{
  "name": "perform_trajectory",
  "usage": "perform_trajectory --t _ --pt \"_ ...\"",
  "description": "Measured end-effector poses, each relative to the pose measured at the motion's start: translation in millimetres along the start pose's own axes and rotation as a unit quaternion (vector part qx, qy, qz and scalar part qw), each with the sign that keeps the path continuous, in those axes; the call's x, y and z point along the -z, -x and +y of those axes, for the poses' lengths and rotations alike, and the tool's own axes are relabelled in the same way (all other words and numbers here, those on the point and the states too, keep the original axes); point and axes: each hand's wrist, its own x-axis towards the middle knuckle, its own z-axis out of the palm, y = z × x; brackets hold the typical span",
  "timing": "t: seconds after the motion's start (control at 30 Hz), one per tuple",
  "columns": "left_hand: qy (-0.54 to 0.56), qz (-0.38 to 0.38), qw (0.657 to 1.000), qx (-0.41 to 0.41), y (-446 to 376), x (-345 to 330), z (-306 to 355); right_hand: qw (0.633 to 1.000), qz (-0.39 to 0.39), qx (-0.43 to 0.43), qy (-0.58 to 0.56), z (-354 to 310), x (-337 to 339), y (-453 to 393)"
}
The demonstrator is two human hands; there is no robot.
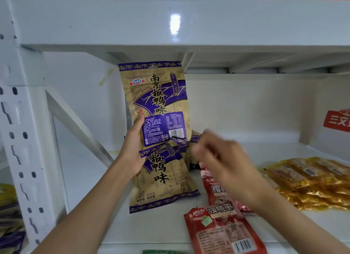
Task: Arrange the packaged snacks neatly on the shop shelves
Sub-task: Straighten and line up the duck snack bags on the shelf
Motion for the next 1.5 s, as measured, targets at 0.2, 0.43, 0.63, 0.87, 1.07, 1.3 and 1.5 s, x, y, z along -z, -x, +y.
perform_trajectory --t 0.2,0.43,0.63,0.87,1.07,1.3,1.5 --pt "0.003 -0.018 1.0 -0.006 0.0 -1.9 -0.2 0.93 -0.218 0.126 0.267 2.9 -18.2 58.5" --pt "0.008 -0.021 1.0 -0.007 1.1 -2.3 -5.8 0.903 -0.156 0.153 0.37 36.4 -23.5 39.4" --pt "-0.003 -0.021 1.0 -0.002 1.8 -4.6 -7.6 0.872 -0.129 0.183 0.434 58.0 -33.0 23.4" --pt "0.006 -0.012 1.0 0.014 2.3 -3.2 -8.0 0.867 -0.17 0.127 0.451 82.0 -40.4 -3.8" --pt "0.011 -0.007 1.0 0.019 5.1 -5.2 -3.8 0.946 -0.079 -0.094 0.301 78.6 -42.0 -35.9" --pt "0.03 0.012 0.999 -0.003 -2.2 5.1 0.2 0.938 0.115 -0.266 -0.192 72.1 -59.4 -54.7" --pt "0.0 -0.046 0.999 0.023 -3.2 3.4 1.9 0.902 0.013 -0.207 -0.377 62.1 -50.1 -54.8"
